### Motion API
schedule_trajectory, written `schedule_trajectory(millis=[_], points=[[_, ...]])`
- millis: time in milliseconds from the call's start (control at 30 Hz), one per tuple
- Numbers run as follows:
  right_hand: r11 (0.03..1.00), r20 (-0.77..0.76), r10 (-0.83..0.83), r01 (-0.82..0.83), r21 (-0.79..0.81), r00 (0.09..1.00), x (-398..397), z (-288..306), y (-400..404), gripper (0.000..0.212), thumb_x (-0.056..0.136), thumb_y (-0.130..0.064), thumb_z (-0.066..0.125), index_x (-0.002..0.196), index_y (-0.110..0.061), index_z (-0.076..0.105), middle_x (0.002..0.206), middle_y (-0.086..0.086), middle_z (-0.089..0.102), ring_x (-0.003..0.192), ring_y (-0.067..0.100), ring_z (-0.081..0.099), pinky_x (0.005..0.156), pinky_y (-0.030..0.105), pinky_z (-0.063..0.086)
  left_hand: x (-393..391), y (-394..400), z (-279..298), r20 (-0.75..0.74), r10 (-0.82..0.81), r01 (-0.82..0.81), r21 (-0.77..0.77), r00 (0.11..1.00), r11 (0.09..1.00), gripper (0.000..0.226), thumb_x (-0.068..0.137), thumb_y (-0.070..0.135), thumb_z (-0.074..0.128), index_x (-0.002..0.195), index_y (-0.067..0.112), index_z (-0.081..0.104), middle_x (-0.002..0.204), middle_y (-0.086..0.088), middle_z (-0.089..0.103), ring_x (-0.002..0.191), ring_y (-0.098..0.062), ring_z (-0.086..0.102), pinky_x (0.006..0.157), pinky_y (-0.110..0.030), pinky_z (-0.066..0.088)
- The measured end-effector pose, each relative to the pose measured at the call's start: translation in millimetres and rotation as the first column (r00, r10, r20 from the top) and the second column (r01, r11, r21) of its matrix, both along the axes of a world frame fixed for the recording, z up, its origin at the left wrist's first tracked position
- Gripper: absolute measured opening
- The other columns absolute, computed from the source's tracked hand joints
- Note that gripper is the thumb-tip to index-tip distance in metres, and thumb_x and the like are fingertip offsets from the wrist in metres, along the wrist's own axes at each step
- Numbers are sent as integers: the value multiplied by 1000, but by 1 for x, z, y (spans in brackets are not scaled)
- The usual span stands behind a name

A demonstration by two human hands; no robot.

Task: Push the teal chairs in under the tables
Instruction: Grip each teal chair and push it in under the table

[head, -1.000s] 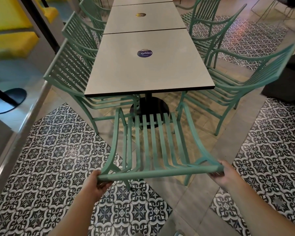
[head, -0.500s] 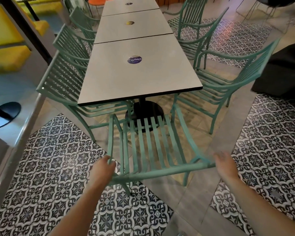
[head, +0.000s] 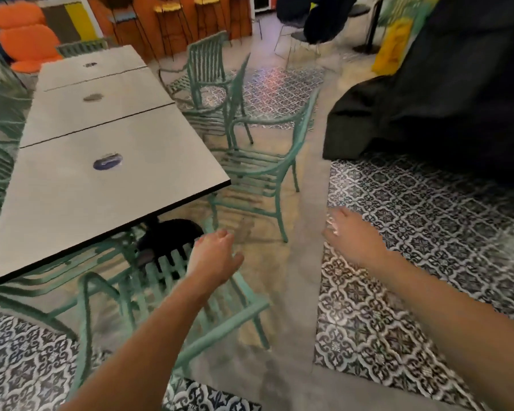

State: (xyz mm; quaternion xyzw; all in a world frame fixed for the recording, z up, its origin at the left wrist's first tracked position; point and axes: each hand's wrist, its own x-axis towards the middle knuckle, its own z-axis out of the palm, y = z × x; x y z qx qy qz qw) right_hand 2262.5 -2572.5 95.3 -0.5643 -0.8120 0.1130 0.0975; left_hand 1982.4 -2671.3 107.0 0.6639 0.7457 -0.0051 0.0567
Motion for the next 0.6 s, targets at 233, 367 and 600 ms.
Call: schedule_trajectory(millis=[233,367,600], points=[[999,50,-42,42,18,998,57,30,76,57,92,-40,51,143,-18,37,141,5,44,126,27,41,102,39,37,64,122,37,-55,-189,188,-24,981,982,45,89,44,51,127,19,53,129,-7,55,120,-30,51,96,-42,42],[1000,111,-1,1,-4,994,62,40,137,59,95,-38,48,147,-16,31,147,8,37,132,30,35,105,38,33,74,213,44,-120,-227,226,-21,966,974,48,91,49,49,126,17,53,126,-7,56,115,-29,55,90,-42,46],[999,161,50,-51,5,986,55,46,240,60,95,-42,46,148,-19,29,148,6,36,136,29,32,107,41,36,82,341,31,-52,-220,219,-19,974,975,49,90,51,45,126,18,54,121,-6,58,109,-29,57,87,-43,50]])
